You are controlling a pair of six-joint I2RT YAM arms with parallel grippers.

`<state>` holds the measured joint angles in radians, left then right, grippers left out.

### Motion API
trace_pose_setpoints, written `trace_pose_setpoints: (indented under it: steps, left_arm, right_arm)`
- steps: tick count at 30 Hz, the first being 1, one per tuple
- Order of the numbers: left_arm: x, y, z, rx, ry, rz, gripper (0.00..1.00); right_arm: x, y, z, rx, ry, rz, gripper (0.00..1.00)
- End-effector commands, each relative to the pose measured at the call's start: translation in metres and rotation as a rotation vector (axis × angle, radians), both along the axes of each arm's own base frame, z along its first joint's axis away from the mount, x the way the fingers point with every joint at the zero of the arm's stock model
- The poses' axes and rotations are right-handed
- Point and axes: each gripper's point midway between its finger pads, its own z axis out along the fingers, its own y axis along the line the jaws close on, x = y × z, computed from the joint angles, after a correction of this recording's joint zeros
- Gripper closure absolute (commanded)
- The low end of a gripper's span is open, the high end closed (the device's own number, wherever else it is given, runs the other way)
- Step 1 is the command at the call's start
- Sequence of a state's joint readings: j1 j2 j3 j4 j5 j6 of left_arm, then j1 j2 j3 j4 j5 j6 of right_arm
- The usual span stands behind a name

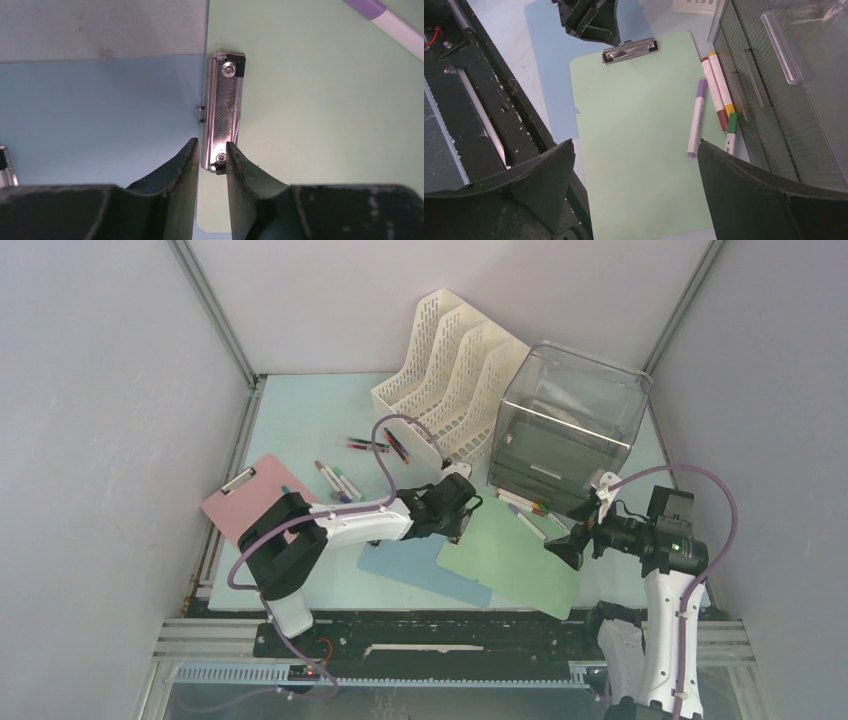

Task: Organize the desk
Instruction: Pick up the folder from the center of the board.

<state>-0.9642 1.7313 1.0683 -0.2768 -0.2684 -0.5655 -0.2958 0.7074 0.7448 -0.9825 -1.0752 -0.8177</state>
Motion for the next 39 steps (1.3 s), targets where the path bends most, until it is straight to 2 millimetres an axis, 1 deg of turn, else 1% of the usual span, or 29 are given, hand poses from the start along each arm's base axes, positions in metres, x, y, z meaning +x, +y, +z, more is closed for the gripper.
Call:
trace_pose_setpoints:
  steps: [1,5,9,12,17,19,25,30,33,37,38,39]
  left_arm:
    - [0.003,-0.002,0.004,0.051,-0.026,-0.018,0.67]
    - [-0.001,-0.001,0.001,0.076,-0.025,-0.026,0.67]
    - [-0.002,0.002,-0.008,0.101,-0.019,-0.013,0.67]
    - [-0.001,-0.004,-0.011,0.096,-0.017,-0.017,0.67]
    - [0.006,-0.013,-0.006,0.095,-0.040,-0.023,0.68]
    - [0.008,-0.015,-0.006,0.100,-0.046,-0.025,0.70]
    - [0.007,-0.011,-0.020,0.138,-0.027,-0.027,0.72]
    - [0.004,-0.009,-0.027,0.155,-0.017,-0.031,0.74]
    - [0.004,-0.009,-0.030,0.159,-0.013,-0.033,0.78]
    - [0.002,-0.010,-0.042,0.175,0.007,-0.043,0.97]
    - [0.001,-0.009,-0.044,0.180,0.012,-0.044,1.00]
    - [0.000,-0.008,-0.047,0.185,0.015,-0.042,1.00]
  right_arm:
    - [0.004,0.001,0.005,-0.002,-0.011,0.005,0.00]
    - [0.004,0.002,0.001,0.001,0.017,0.011,0.00]
    - [0.004,0.003,0.000,0.004,0.028,0.018,0.00]
    - [0.004,0.003,0.001,-0.003,0.018,0.016,0.00]
    - [0.004,0.002,0.001,-0.007,0.014,0.009,0.01]
    - [0.004,0.002,0.002,-0.006,0.013,0.012,0.00]
    - [0.004,0.003,0.001,-0.007,0.015,0.017,0.00]
    - [0.004,0.003,0.001,-0.006,0.018,0.017,0.00]
    - [0.004,0.003,0.001,-0.008,0.016,0.015,0.00]
    - [0.003,0.002,0.002,-0.008,0.013,0.013,0.00]
    - [0.003,0.002,0.002,-0.008,0.013,0.012,0.00]
    - [0.003,0.002,0.002,-0.008,0.013,0.011,0.00]
